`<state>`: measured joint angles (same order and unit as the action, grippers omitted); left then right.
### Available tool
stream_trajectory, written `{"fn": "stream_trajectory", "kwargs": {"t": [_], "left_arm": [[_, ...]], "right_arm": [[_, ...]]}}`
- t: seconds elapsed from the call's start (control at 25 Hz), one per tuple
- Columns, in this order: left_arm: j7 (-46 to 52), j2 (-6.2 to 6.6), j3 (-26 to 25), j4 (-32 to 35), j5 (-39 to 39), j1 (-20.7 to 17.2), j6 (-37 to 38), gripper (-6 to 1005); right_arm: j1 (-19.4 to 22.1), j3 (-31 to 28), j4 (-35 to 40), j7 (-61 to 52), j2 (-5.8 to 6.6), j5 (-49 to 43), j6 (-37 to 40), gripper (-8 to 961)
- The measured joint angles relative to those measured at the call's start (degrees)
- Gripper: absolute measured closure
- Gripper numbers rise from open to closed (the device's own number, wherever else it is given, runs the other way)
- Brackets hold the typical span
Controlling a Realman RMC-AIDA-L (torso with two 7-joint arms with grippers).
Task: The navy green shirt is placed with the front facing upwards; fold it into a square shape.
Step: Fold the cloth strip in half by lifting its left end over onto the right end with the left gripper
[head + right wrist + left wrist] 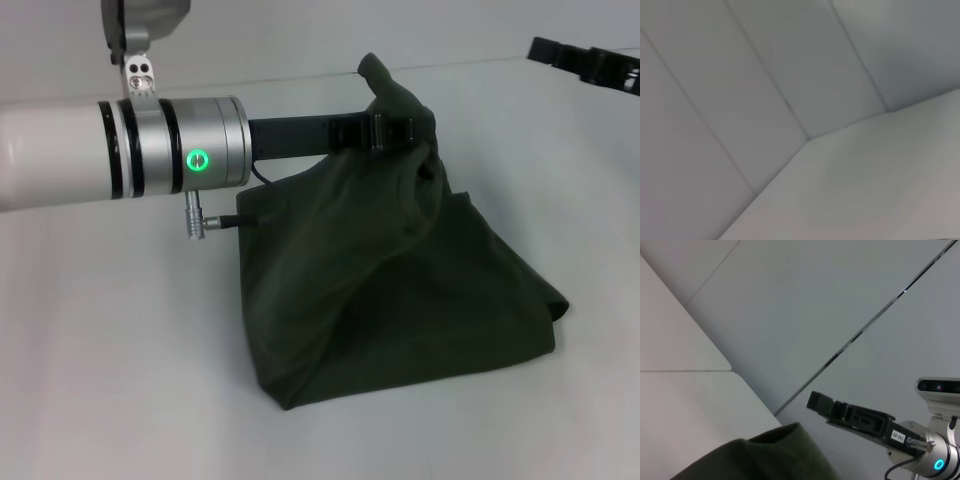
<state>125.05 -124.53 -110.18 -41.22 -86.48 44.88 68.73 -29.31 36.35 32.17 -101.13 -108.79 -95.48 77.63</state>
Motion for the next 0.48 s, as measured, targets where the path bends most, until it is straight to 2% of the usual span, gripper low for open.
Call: {"fn": "stream_trajectory", "kwargs": {"t": [0.48], "left_arm": [[-0.6, -0.1, 3.0, 1.0, -1.4, 0.2, -1.3, 979]], "right_arm": [[2.8, -4.6, 0.6, 0.4, -0.14, 0.0, 0.8, 949]]}}
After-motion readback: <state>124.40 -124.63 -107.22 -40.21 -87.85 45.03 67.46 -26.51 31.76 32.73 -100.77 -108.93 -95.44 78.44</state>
